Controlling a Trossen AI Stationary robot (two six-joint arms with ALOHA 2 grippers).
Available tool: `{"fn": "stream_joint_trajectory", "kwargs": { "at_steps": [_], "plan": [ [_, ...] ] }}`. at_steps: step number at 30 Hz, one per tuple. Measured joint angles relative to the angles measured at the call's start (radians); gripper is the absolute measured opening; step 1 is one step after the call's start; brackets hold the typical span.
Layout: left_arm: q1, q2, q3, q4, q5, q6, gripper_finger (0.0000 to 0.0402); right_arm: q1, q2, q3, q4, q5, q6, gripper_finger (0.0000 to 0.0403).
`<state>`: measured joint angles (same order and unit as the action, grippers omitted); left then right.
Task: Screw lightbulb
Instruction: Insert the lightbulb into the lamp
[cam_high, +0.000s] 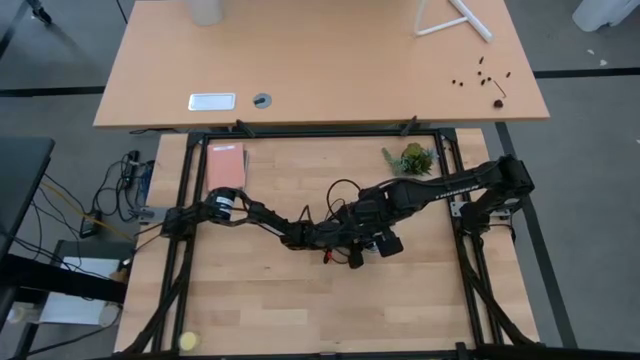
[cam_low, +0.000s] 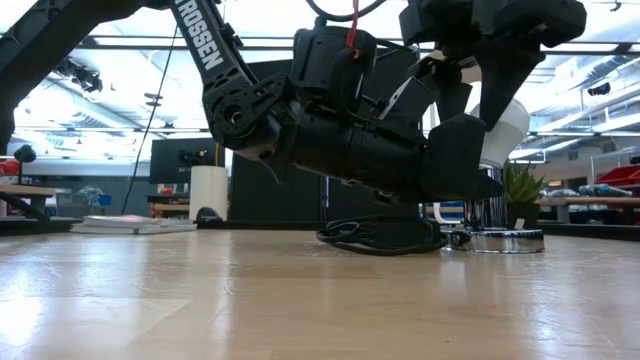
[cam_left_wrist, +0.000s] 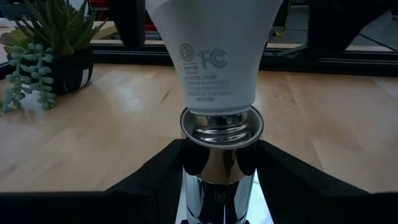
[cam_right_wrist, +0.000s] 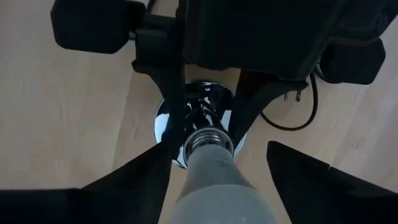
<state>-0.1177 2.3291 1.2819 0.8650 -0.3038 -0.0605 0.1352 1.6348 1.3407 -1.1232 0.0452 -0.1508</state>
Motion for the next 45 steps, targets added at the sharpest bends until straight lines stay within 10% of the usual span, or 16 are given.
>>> {"fn": "stream_joint_trajectory", "kwargs": {
  "at_steps": [23, 45],
  "plan": [
    [0.000, -0.002, 0.000, -0.019, 0.001, 0.000, 0.0195, 0.059, -0.400, -0.291, 0.163, 0.066, 0.147, 0.0342],
    [0.000, 0.000, -0.002, -0.006, 0.001, -0.004, 0.0194, 0.018, -0.229, -0.335, 0.229, 0.053, 0.035, 0.0285]
  ]
}}
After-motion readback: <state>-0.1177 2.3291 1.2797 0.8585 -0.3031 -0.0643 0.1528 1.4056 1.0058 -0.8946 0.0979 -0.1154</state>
